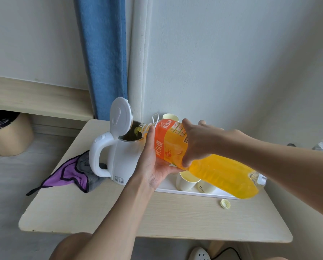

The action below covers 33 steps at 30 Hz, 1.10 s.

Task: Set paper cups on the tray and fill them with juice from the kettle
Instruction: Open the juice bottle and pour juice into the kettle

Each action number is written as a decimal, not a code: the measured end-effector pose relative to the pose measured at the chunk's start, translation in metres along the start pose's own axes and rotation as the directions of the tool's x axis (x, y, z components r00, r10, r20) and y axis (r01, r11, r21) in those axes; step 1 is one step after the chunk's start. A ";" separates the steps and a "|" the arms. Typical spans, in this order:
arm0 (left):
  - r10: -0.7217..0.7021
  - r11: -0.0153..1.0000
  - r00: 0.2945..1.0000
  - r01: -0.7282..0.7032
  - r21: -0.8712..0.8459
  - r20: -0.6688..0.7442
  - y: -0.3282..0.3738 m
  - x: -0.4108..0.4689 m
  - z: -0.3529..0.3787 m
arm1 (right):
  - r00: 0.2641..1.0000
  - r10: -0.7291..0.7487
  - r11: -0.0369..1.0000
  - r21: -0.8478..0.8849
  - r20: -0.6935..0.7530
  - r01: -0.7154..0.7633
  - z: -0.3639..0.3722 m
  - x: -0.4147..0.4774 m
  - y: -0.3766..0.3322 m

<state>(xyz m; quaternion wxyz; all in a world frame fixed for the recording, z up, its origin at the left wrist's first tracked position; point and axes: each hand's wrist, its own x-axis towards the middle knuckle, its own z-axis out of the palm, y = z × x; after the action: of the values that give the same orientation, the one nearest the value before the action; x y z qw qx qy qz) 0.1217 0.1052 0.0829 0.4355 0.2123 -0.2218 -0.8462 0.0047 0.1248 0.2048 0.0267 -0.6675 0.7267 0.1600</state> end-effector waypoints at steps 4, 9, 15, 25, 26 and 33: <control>-0.003 1.000 1.000 0.004 0.002 -0.002 0.000 0.000 0.000 | 1.000 0.006 1.000 0.000 -0.001 -0.006 -0.001 -0.001 0.000; -0.005 1.000 1.000 0.005 0.002 -0.007 0.000 0.000 0.000 | 1.000 -0.001 1.000 -0.001 0.002 0.001 -0.002 -0.002 0.000; 0.012 1.000 1.000 -0.012 0.012 -0.016 0.001 -0.002 0.003 | 1.000 -0.008 1.000 -0.007 0.002 0.008 -0.002 -0.002 0.000; 0.020 1.000 1.000 -0.020 0.009 -0.011 0.001 -0.001 0.002 | 1.000 -0.005 1.000 -0.015 -0.007 0.005 -0.003 -0.001 -0.001; 0.020 1.000 1.000 -0.020 0.010 -0.013 0.002 -0.002 0.002 | 1.000 -0.005 1.000 -0.018 -0.009 0.005 -0.003 -0.002 -0.001; 0.014 1.000 1.000 -0.014 0.015 0.006 0.001 -0.001 0.001 | 1.000 0.000 1.000 -0.028 -0.011 0.000 -0.002 0.000 -0.002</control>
<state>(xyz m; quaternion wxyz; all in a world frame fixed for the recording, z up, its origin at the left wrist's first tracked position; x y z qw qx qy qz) 0.1227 0.1059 0.0845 0.4391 0.2116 -0.2309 -0.8421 0.0073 0.1245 0.2062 0.0134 -0.6688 0.7245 0.1664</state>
